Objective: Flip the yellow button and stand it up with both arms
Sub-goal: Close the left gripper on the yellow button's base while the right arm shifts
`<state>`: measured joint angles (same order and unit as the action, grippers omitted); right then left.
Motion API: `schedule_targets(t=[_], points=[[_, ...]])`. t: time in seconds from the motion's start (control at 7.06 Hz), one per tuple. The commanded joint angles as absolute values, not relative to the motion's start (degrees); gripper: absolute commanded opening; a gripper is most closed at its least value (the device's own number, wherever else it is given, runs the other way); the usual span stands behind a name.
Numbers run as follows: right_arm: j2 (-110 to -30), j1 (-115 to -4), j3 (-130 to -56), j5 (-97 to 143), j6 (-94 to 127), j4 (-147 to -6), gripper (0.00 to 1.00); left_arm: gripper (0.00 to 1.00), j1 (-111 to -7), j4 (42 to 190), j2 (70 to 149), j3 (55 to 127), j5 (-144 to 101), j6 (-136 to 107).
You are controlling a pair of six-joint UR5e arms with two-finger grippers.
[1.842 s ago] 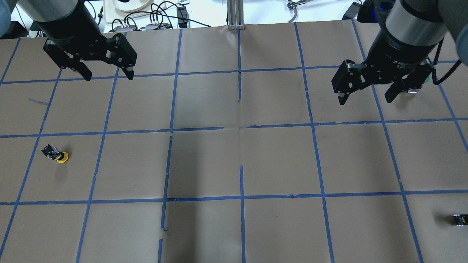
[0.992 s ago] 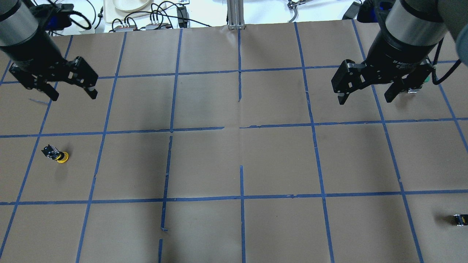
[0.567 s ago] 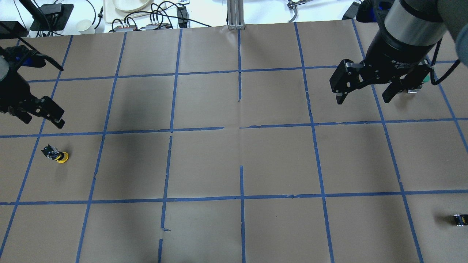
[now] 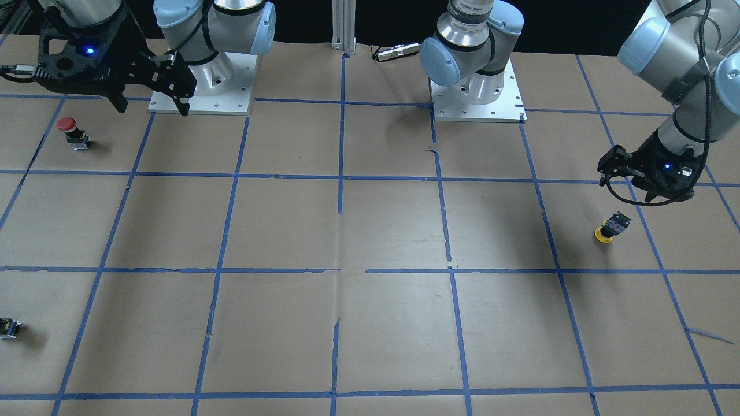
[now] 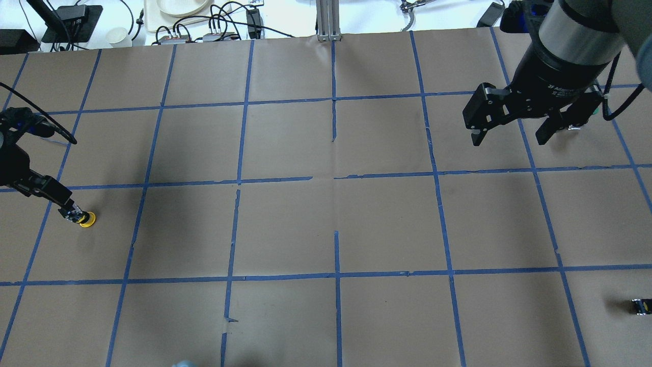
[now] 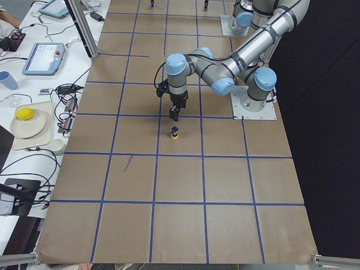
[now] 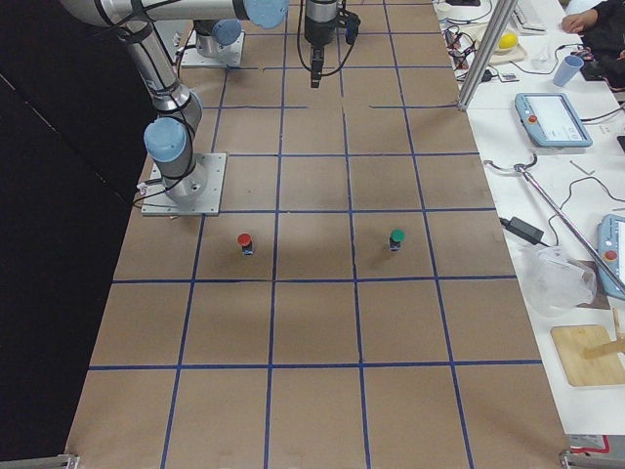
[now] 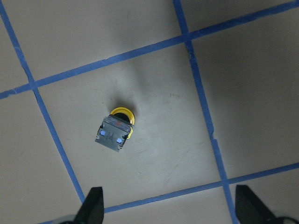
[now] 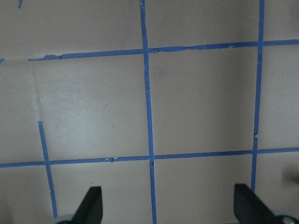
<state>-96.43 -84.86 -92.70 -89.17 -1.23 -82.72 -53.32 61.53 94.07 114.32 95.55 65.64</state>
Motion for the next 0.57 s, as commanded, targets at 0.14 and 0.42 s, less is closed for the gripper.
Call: schedule_targets(t=[0.14,0.42], points=[[-96.9,-83.7,-92.5,-86.7,12.0,-80.4,1.0,0.95,-50.5,54.8,99.8,114.5,90.1,82.9],[-97.0,-83.7,-92.6,-78.2,23.4,-78.4,1.0,0.96,-48.5,52.4,101.9,114.5,90.6,83.8]])
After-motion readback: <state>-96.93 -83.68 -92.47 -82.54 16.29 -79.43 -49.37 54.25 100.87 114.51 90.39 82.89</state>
